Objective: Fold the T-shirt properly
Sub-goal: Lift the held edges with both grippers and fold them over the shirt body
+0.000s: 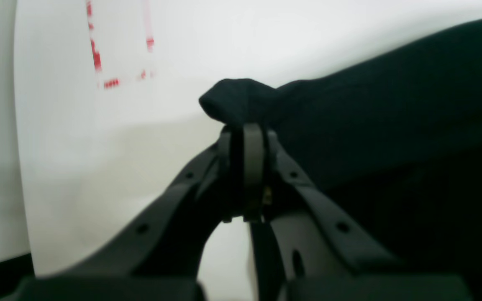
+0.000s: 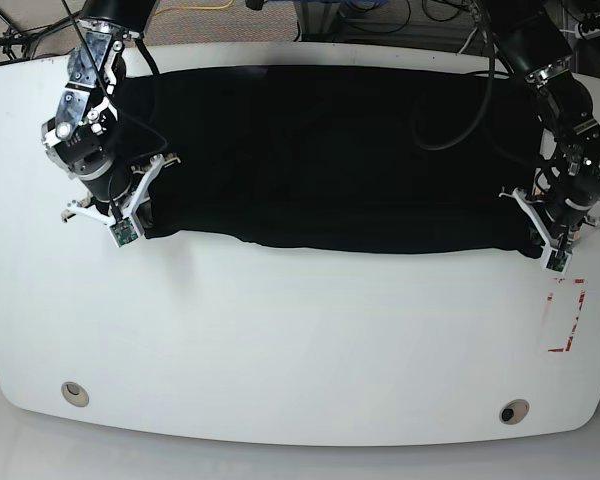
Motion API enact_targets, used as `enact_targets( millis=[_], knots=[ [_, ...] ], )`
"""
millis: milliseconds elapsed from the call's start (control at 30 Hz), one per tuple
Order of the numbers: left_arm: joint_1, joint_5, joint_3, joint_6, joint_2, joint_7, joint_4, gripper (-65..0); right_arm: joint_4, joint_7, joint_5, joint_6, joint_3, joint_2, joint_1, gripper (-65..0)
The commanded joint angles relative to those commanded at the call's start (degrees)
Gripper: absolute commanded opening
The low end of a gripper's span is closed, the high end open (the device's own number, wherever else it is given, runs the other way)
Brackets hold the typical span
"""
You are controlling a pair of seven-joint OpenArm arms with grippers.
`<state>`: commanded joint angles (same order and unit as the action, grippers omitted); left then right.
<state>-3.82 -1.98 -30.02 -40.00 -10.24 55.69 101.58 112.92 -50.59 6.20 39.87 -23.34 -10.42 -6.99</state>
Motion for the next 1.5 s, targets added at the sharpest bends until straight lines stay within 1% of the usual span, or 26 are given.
enact_targets(
  millis=[67, 200, 367, 533, 633, 800, 1067, 1133, 1233, 1300, 1367, 1433, 1467, 1500],
  knots=[
    [1.23, 0.0, -0.88, 0.0, 0.0, 0.0, 0.0, -65.0, 0.0, 0.0, 0.0, 0.13, -1.76, 1.49, -0.97, -65.0],
    [3.87, 0.0, -2.11, 0.0, -0.09, 0.0, 0.53, -65.0, 0.09, 0.0, 0.0, 0.13, -3.96, 2.46, -2.9, -65.0],
    [6.51, 0.09, -2.2, 0.0, -0.09, 0.62, 2.99, -65.0, 0.09, 0.0, 0.0, 0.13, -4.4, 2.64, -5.19, -65.0],
    [7.91, 0.09, -2.2, 0.0, -0.09, 3.69, 4.84, -65.0, 0.09, 0.0, 0.0, 0.13, -4.4, 2.9, -7.65, -65.0],
    [8.44, 0.09, -2.29, 0.0, -0.09, 4.22, 4.84, -65.0, 0.09, 0.18, -0.09, 0.13, -4.4, 4.57, -8.88, -65.0],
    [10.73, 0.0, -1.93, 0.0, -2.55, 4.22, 4.84, -65.0, 0.09, 0.18, -0.09, 0.13, -4.4, 5.1, -10.2, -65.0],
    [12.57, 0.0, -2.2, 0.0, -3.08, 4.22, 4.75, -65.0, 0.0, 0.26, 0.0, 0.13, -4.4, 5.27, -11.6, -65.0],
    [13.27, 0.0, -1.93, 0.0, -3.96, 4.22, 4.75, -65.0, 0.0, 0.26, -0.35, 0.13, -4.31, 5.98, -11.69, -65.0],
    [13.89, 0.0, -1.93, 0.0, -4.22, 4.22, 4.66, -65.0, 0.0, 0.26, -0.53, 0.13, -4.31, 6.51, -11.78, -63.9],
    [14.42, 0.0, -1.85, 0.0, -4.31, 4.31, 4.66, -65.0, -0.09, 0.26, -0.53, 0.13, -4.31, 6.59, -11.96, -58.5],
    [14.95, 0.09, -1.85, 0.0, -4.4, 4.31, 4.66, -65.0, -0.09, 0.26, -0.53, 0.13, -4.31, 6.68, -12.22, -50.9],
    [15.38, 0.09, -1.67, 0.0, -4.4, 4.31, 4.66, -60.6, -0.09, 0.26, -0.53, 0.0, -4.31, 6.68, -13.01, -40.9],
    [15.65, 0.18, -1.32, 0.0, -4.4, 4.31, 4.66, -57.4, 0.0, 0.26, -0.53, 0.0, -4.31, 6.68, -13.19, -35.5],
    [16.0, 0.18, -0.97, 0.0, -4.4, 4.31, 4.66, -52.6, 0.09, 0.26, -0.53, 0.0, -4.31, 6.77, -13.27, -29.0]
  ],
)
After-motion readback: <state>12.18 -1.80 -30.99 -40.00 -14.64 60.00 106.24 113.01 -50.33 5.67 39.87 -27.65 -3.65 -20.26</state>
